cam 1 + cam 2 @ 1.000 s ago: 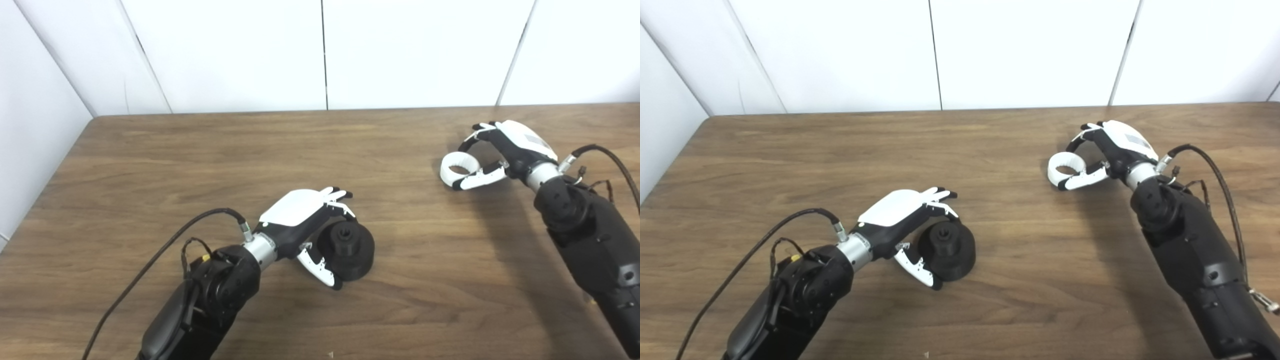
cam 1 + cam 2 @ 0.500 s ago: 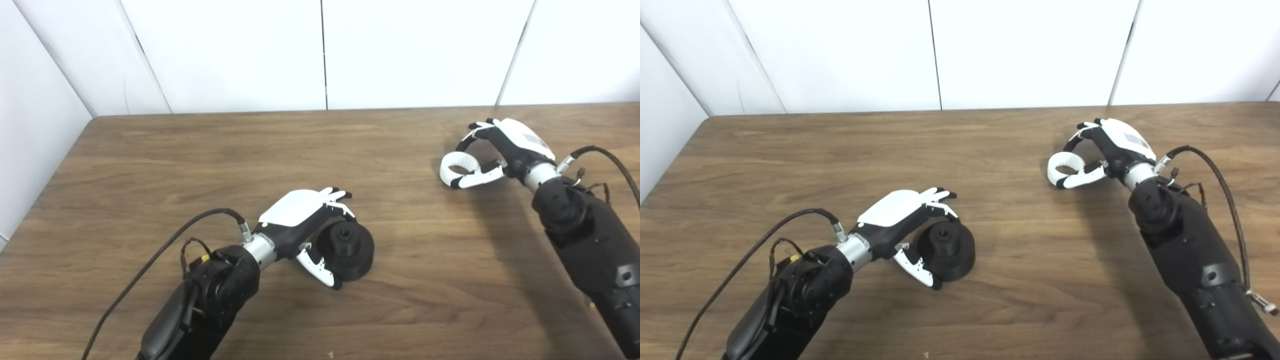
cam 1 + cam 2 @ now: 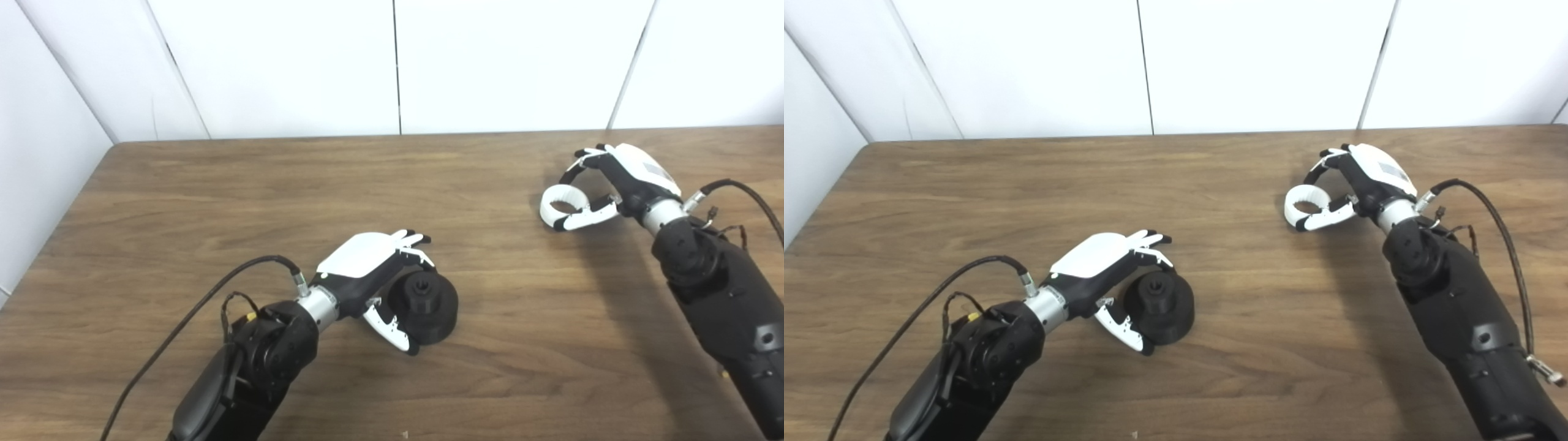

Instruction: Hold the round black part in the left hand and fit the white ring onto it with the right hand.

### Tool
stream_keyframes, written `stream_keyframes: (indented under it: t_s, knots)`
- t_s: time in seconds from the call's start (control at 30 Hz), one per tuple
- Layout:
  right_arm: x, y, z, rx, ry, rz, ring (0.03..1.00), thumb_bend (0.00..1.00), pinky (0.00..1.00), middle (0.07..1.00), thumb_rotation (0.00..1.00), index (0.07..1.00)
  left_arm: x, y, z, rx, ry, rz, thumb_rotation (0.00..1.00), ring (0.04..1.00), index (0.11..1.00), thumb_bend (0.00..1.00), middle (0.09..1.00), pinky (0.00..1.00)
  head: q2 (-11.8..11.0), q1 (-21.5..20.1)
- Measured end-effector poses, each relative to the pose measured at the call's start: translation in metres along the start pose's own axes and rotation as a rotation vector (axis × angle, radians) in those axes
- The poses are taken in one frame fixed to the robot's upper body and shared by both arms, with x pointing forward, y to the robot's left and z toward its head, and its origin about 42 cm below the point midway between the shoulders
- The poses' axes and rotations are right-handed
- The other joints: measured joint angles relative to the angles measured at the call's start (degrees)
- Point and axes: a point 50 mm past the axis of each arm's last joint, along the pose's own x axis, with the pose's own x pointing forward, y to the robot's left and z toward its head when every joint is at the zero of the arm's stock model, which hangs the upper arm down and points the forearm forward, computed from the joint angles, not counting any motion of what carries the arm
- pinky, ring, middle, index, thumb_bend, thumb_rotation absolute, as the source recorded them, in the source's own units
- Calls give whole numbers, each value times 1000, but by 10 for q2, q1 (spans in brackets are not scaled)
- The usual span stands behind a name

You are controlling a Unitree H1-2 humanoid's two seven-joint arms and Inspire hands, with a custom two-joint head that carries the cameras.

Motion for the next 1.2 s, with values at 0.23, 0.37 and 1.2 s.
stream_keyframes:
  t_s: [0.23, 0.37, 1.2]
  knots:
    - [0, 0, 2, 23, -18, -9, 980, 526, 902, 883, 147, 491, 0, 0, 0, 0, 2, 0, 164, 1000, 671, 924, 974, 943, 2, 1]
    - [0, 0, 3, 22, -20, -9, 981, 525, 893, 885, 148, 491, 0, 0, 0, 0, 2, 1, 159, 1000, 669, 929, 972, 943, 4, 0]
    - [-45, -43, 61, 76, -203, -14, 960, 525, 914, 857, 149, 489, 1, -3, 3, -3, 6, 6, 155, 1000, 670, 934, 967, 902, 15, 4]
